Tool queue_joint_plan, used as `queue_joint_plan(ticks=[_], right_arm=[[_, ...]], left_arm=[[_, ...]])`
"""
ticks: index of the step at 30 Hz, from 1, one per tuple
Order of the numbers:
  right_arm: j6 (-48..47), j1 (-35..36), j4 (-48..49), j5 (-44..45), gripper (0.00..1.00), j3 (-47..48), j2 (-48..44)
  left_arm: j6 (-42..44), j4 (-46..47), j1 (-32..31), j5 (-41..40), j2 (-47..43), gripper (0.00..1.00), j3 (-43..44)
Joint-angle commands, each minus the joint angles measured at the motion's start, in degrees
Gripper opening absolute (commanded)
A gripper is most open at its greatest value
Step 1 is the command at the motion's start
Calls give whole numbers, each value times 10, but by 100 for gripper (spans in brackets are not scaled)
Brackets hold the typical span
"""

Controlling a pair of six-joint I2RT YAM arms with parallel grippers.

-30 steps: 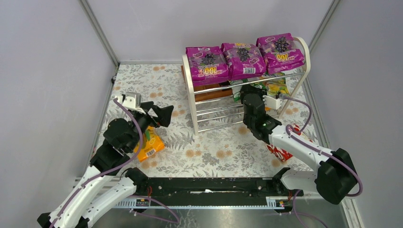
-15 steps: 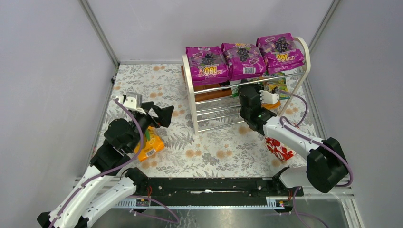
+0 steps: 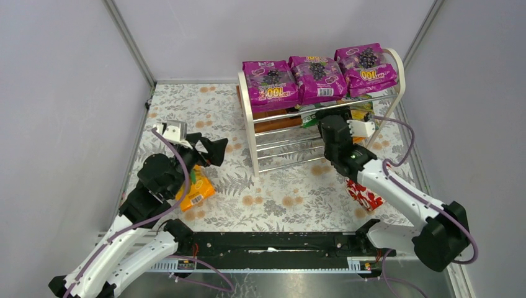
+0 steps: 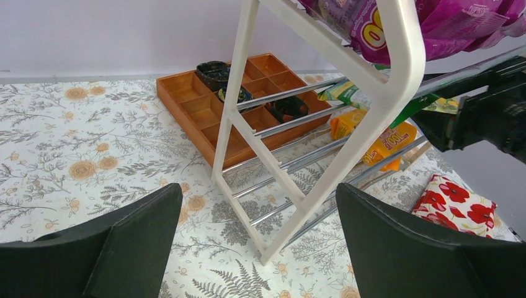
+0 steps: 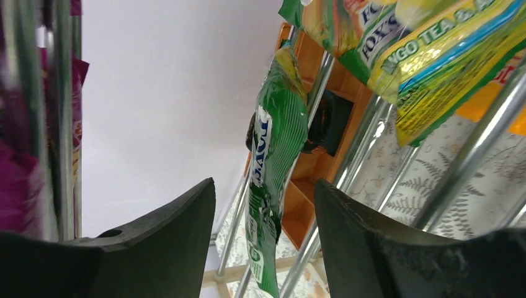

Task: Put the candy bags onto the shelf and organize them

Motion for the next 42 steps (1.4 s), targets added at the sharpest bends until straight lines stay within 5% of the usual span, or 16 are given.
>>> queue_joint_plan(ticks=[1,5,18,27,42], right_arm=[[-55,-3,-44,6,68,2,-65],[-84,-9,-35,-3,74,-17,-94],[-79,-40,74,-80,61,-5,-23],[-11,-46,124,-73,0,-76,-57],[26,-48,60,-82,0,-136,-114]], left_arm=[[5,24,-2,3,8,99,-1],[4,24,-2,6,14,99,1],[4,21,-2,8,20,99,2],[5,20,-2,4,19,99,2],[3,23,-2,8,29,99,3]])
